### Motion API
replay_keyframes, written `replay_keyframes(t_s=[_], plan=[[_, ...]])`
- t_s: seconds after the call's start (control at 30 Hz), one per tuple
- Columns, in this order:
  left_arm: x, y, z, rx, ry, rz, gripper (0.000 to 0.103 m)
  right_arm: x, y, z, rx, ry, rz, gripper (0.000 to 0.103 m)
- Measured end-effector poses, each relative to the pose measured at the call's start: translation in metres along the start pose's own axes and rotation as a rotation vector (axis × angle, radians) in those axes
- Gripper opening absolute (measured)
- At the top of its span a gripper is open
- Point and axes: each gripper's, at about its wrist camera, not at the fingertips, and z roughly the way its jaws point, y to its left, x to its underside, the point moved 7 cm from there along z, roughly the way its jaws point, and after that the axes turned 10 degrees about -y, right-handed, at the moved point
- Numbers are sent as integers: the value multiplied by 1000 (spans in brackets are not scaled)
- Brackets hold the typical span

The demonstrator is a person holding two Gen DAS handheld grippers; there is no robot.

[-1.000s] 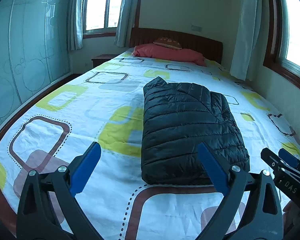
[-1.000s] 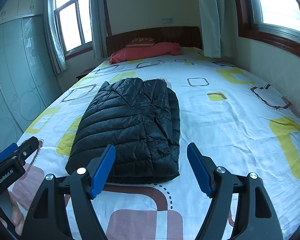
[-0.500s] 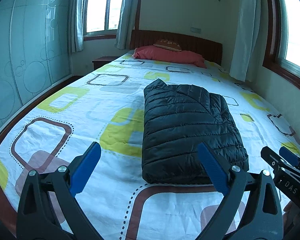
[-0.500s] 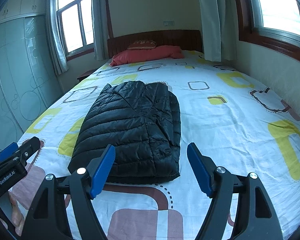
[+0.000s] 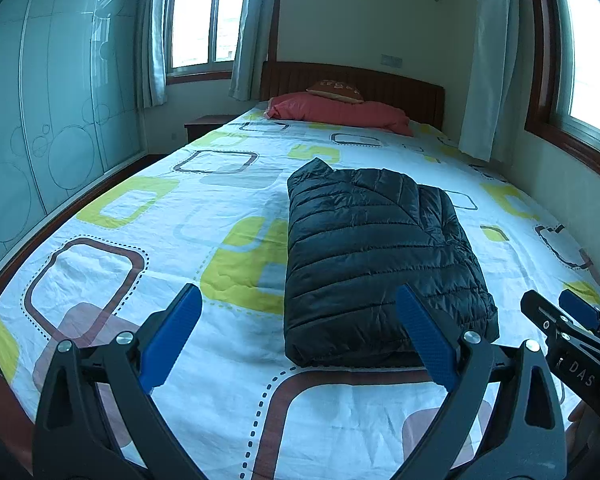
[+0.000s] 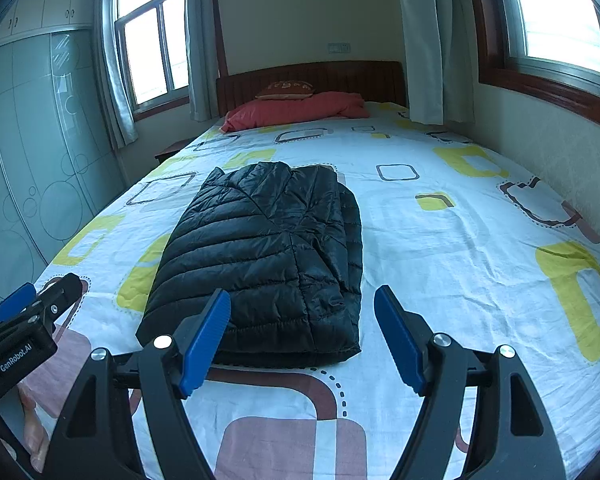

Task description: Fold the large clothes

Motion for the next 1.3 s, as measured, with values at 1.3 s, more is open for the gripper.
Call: replay_keyframes(t_s=[1.3], plan=[[-10, -1, 2, -28, -55, 19, 101, 1, -13, 3, 8, 9, 10, 74]])
